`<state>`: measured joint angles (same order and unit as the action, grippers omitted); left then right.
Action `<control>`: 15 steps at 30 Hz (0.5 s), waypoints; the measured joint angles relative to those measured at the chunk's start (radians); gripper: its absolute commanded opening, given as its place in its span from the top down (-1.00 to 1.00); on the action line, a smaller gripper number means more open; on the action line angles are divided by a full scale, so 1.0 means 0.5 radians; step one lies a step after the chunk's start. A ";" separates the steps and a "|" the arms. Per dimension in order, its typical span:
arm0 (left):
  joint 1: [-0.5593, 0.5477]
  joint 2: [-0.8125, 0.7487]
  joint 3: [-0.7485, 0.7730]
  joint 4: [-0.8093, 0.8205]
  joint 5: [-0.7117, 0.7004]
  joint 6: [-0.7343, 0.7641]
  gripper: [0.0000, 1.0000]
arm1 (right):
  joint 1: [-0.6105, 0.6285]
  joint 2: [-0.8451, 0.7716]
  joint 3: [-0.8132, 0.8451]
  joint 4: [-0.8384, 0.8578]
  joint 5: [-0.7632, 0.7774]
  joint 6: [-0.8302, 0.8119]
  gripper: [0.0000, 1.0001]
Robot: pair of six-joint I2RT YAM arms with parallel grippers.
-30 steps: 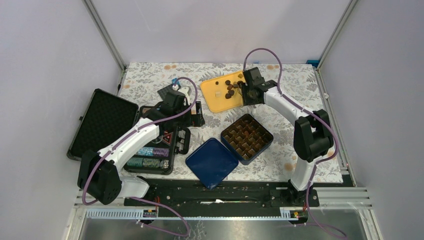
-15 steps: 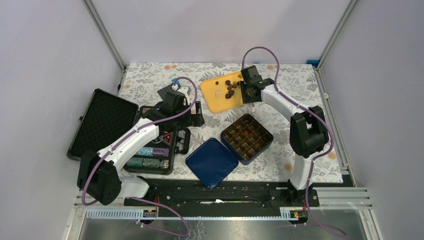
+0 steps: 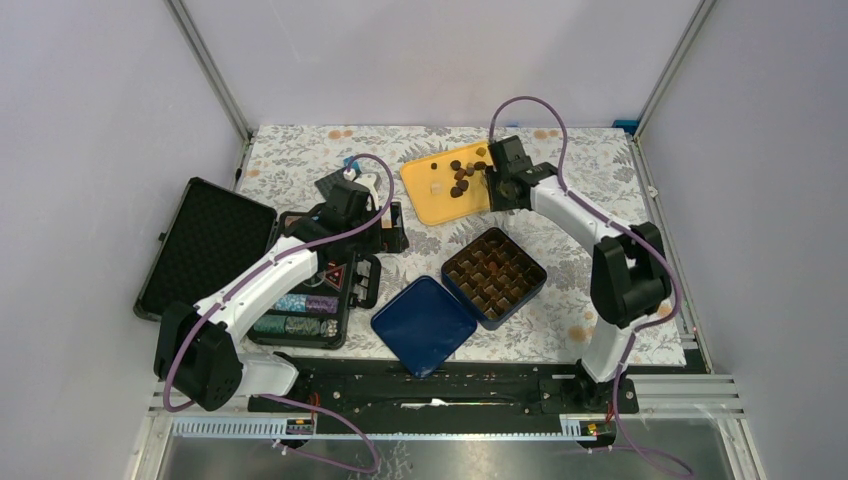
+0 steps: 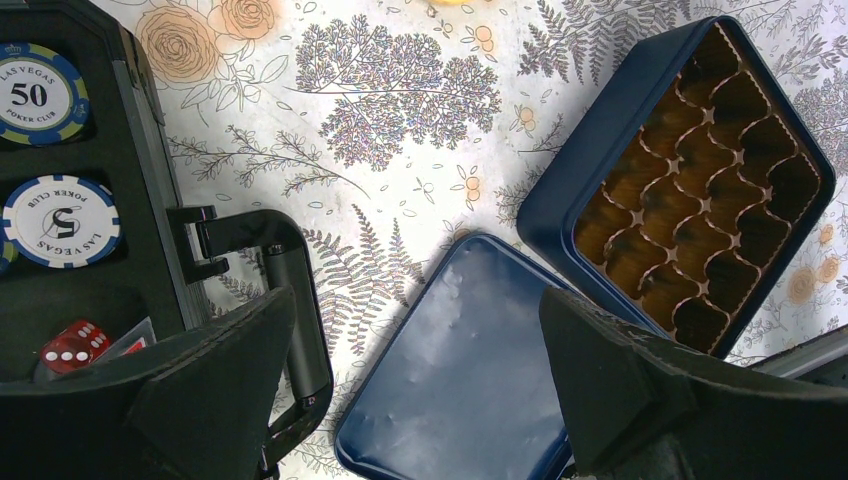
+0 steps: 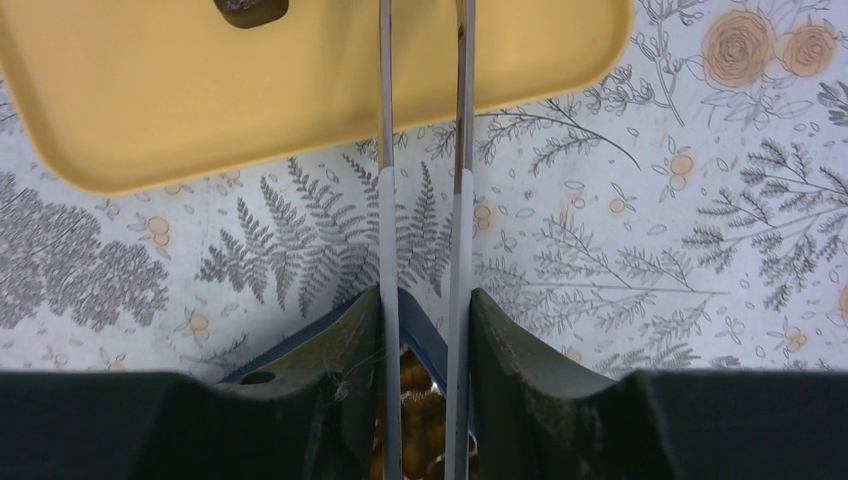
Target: Pack the chocolate
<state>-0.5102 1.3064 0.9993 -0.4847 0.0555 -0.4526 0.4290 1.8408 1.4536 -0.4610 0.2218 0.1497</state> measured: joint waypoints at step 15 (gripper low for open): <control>0.000 0.000 0.000 -0.001 0.023 -0.001 -0.97 | 0.000 -0.520 -0.256 -0.075 -0.102 0.031 0.49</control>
<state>-0.5102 1.3064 0.9993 -0.4850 0.0669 -0.4530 0.4290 1.5806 1.3254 -0.4984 0.1707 0.1650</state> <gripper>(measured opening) 0.985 0.394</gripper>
